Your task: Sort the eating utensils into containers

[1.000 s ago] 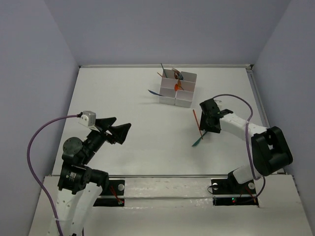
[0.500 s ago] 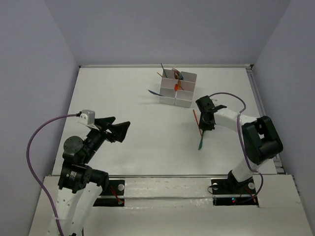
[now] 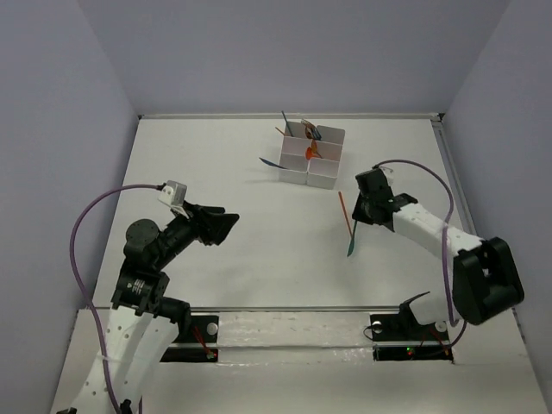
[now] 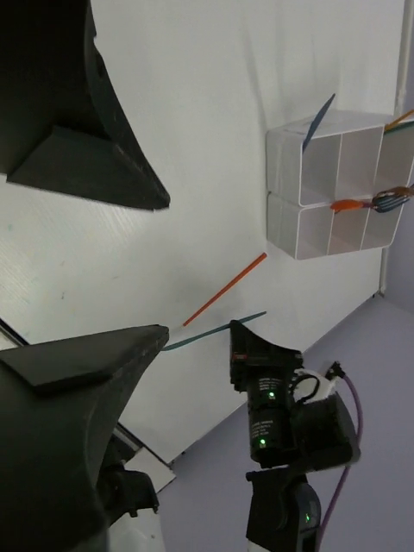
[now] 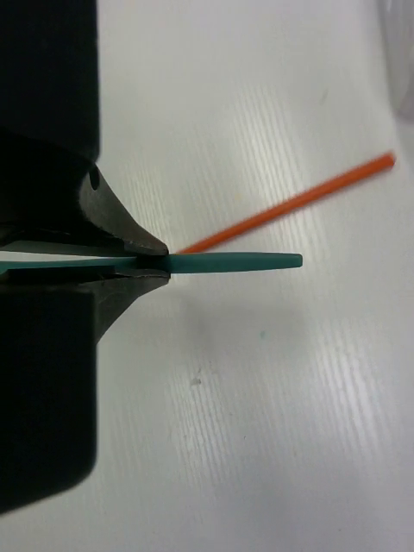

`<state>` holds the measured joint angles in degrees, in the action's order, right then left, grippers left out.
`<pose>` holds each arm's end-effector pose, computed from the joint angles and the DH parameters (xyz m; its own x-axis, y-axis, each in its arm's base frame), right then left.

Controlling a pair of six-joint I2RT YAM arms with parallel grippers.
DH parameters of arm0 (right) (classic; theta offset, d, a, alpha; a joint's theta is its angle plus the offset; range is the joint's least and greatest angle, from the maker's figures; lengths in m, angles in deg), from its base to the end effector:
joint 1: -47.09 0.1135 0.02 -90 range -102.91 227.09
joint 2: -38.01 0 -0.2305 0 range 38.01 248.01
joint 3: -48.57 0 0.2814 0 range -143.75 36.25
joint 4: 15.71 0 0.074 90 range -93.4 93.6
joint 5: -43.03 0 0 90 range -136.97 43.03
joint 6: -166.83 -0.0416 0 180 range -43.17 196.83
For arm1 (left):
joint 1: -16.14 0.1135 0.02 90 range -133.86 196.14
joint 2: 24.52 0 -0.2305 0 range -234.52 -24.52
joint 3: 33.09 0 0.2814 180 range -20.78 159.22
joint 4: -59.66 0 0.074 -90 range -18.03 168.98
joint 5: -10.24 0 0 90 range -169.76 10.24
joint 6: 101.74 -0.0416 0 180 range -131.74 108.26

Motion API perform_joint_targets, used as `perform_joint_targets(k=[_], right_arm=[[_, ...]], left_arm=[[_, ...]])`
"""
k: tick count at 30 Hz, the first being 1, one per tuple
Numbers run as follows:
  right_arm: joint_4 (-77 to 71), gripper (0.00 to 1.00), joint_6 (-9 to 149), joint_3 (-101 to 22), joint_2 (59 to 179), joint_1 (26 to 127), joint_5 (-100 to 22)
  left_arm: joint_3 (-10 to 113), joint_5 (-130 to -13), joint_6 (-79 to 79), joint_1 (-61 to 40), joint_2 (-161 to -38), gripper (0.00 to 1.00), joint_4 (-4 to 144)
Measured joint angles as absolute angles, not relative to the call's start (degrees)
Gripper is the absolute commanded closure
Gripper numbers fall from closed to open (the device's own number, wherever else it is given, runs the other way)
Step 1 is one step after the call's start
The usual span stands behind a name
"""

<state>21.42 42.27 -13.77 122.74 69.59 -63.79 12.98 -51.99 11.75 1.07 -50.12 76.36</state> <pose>0.2972 0.1101 0.1377 -0.7866 0.2619 -0.5592 0.2617 0.9616 0.0824 0.1749 -0.0672 0.3188 -0.2124 -0.3081 -0.9274 0.6480 0.6659 -0.3696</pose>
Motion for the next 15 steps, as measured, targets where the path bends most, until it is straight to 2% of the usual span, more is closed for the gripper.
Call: perform_joint_targets(k=[2,6,11,15], right_arm=[[19.8,0.93,41.3,-12.5,116.1,70.6,-63.0],[13.7,0.93,38.9,-13.0,106.3,76.0,-61.7],[7.4,0.93,35.9,-14.3,107.9,83.5,-60.7],[1.9,0.93,33.3,-14.5,111.6,88.8,-60.1]], left_arm=[[11.6,-49.5,13.6,1.1,-50.5,0.44,73.3],[7.1,-45.4,18.8,0.2,-53.6,0.41,66.3],[4.3,-45.4,22.5,-2.8,-57.5,0.42,63.1],[2.9,-49.1,25.6,-9.7,-59.9,0.43,58.7]])
